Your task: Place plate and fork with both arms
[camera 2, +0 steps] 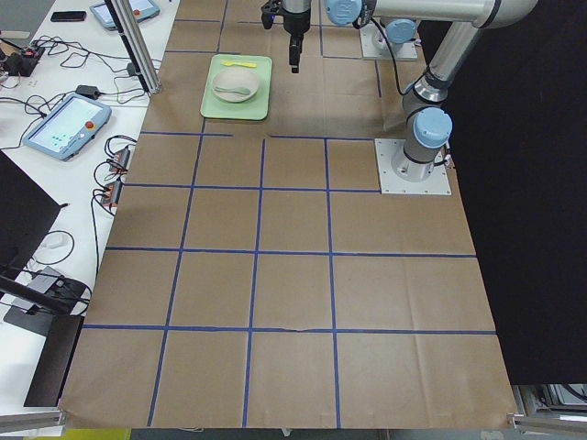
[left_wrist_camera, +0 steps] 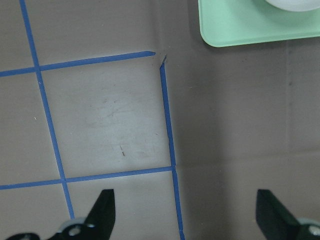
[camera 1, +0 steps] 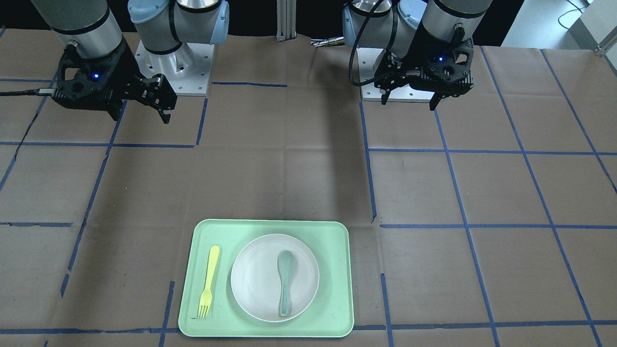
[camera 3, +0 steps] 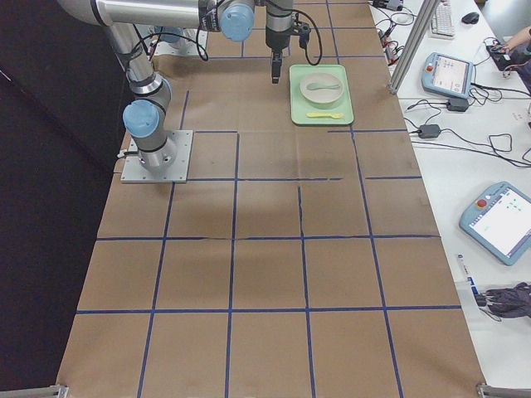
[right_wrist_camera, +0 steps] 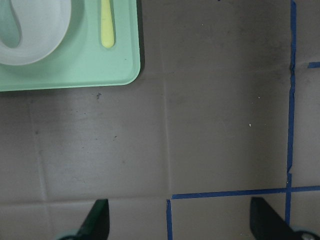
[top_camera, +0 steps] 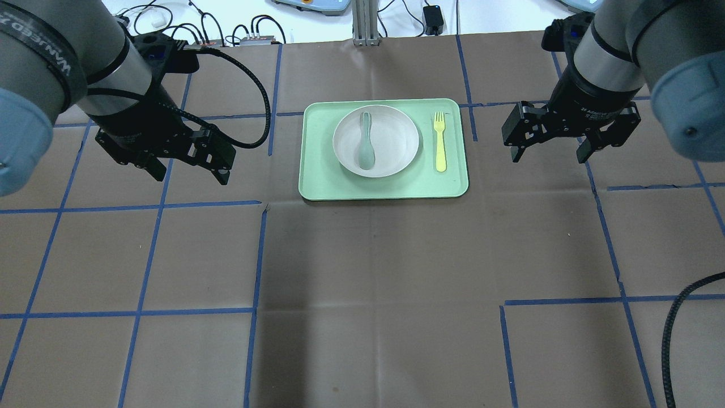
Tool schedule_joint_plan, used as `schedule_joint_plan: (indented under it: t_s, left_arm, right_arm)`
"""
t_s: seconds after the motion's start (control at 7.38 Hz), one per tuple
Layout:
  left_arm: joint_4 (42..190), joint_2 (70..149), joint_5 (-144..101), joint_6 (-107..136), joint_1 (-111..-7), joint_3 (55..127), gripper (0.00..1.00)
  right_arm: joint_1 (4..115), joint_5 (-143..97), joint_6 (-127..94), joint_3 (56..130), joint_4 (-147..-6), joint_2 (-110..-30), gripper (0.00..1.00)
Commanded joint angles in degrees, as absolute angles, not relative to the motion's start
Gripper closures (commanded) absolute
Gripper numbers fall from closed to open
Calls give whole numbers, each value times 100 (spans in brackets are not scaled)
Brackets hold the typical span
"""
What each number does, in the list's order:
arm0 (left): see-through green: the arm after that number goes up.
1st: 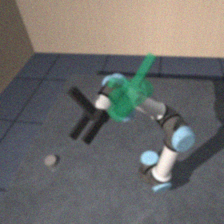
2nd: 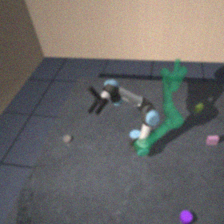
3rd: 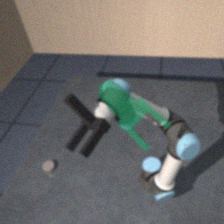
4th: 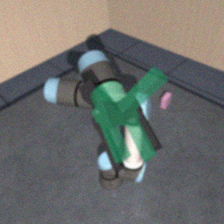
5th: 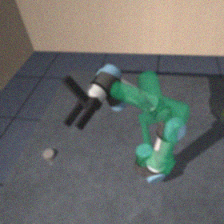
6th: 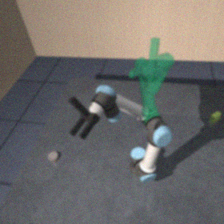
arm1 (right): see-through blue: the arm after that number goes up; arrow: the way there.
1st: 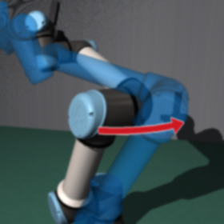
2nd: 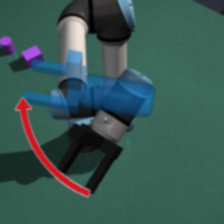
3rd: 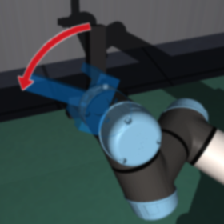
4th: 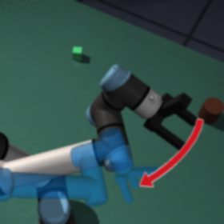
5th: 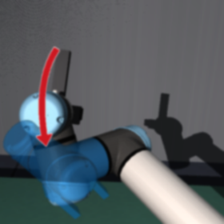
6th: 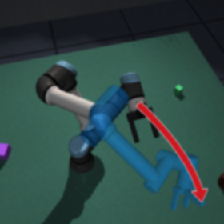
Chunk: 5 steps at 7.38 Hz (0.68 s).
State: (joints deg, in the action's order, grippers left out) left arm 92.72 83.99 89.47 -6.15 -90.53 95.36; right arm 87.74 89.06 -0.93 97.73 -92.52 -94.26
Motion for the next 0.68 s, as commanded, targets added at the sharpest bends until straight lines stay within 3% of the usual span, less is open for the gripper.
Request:
schedule_joint_plan:
  t_s: [0.0, 0.54]
  left_arm:
    - [9272, 8402, 8947, -615, -9053, 9536, 0]
    - [9273, 8393, 8947, -615, -9053, 9536, 0]
  right_arm:
    - [8807, 8868, -79, 9773, -9202, -9422, 0]
    - [8895, 8912, -88, 9773, -9220, -9413, 0]
